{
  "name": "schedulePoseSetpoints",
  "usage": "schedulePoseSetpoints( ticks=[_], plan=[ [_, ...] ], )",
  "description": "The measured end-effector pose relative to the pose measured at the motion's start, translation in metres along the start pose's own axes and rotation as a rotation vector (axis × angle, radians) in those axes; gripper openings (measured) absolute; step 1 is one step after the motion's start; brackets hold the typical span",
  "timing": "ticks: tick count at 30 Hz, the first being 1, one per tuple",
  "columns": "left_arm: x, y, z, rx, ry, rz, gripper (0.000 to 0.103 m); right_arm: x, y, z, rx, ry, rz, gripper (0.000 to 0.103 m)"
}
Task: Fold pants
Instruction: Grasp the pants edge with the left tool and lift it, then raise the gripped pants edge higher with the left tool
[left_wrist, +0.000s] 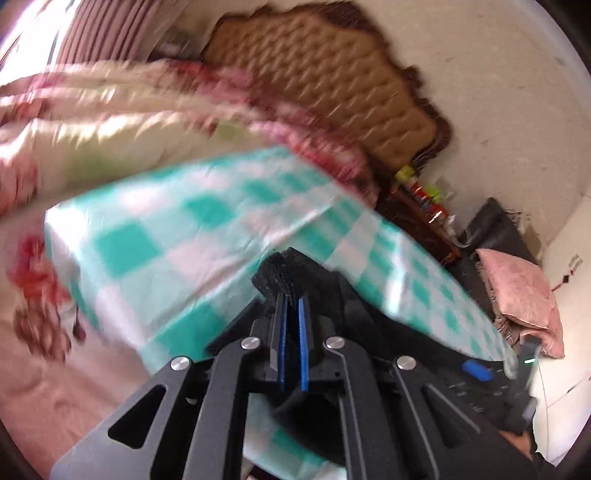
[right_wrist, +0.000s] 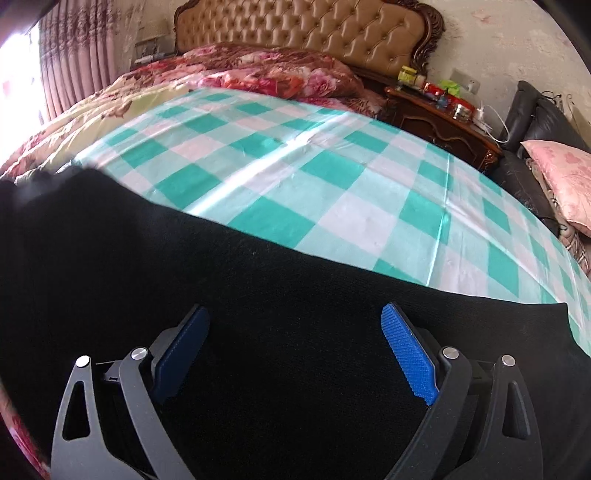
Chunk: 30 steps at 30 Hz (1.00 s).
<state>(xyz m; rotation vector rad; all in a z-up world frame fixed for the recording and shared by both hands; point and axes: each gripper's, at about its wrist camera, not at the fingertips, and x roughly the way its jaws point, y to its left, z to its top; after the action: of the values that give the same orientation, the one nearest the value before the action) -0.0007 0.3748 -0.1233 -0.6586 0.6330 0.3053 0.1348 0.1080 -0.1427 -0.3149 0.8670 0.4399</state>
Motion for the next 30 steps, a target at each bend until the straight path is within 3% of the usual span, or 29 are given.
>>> schedulePoseSetpoints(
  ticks=[2, 5, 6, 8, 9, 12, 13, 15, 17, 19, 26, 30],
  plan=[
    [0.013, 0.012, -0.013, -0.029, 0.033, 0.03, 0.005, -0.016, 0.011, 0.009, -0.017, -0.042, 0.1, 0.084],
    [0.011, 0.022, -0.017, -0.083, 0.024, 0.006, 0.01, -0.031, 0.038, 0.028, -0.086, -0.066, 0.239, 0.08],
    [0.008, 0.024, -0.015, -0.093, 0.019, 0.003, 0.013, -0.029, 0.051, 0.039, -0.097, -0.038, 0.311, 0.074],
    [0.004, 0.025, -0.015, -0.104, 0.012, -0.001, 0.02, -0.018, 0.072, 0.053, -0.109, 0.026, 0.385, 0.07],
    [0.002, 0.026, -0.015, -0.114, 0.011, -0.015, 0.027, -0.012, 0.079, 0.058, -0.124, 0.045, 0.404, 0.062],
    [-0.003, 0.034, -0.017, -0.19, 0.026, -0.07, 0.038, 0.017, 0.098, 0.069, -0.163, 0.103, 0.355, 0.047],
    [-0.005, 0.035, -0.02, -0.217, 0.028, -0.091, 0.038, 0.029, 0.101, 0.07, -0.166, 0.136, 0.339, 0.045],
    [-0.008, 0.042, -0.027, -0.272, 0.046, -0.132, 0.039, 0.049, 0.102, 0.07, -0.173, 0.184, 0.283, 0.03],
    [-0.006, 0.046, -0.032, -0.308, 0.067, -0.17, 0.04, 0.055, 0.1, 0.07, -0.18, 0.165, 0.277, 0.024],
    [-0.001, 0.047, -0.034, -0.336, 0.085, -0.199, 0.04, 0.056, 0.098, 0.068, -0.183, 0.159, 0.272, 0.023],
    [0.018, 0.049, -0.034, -0.404, 0.116, -0.187, 0.04, 0.05, 0.094, 0.067, -0.162, 0.134, 0.257, 0.024],
    [0.022, 0.052, -0.032, -0.413, 0.115, -0.201, 0.038, 0.023, 0.087, 0.058, -0.134, 0.079, 0.235, 0.044]
  ],
)
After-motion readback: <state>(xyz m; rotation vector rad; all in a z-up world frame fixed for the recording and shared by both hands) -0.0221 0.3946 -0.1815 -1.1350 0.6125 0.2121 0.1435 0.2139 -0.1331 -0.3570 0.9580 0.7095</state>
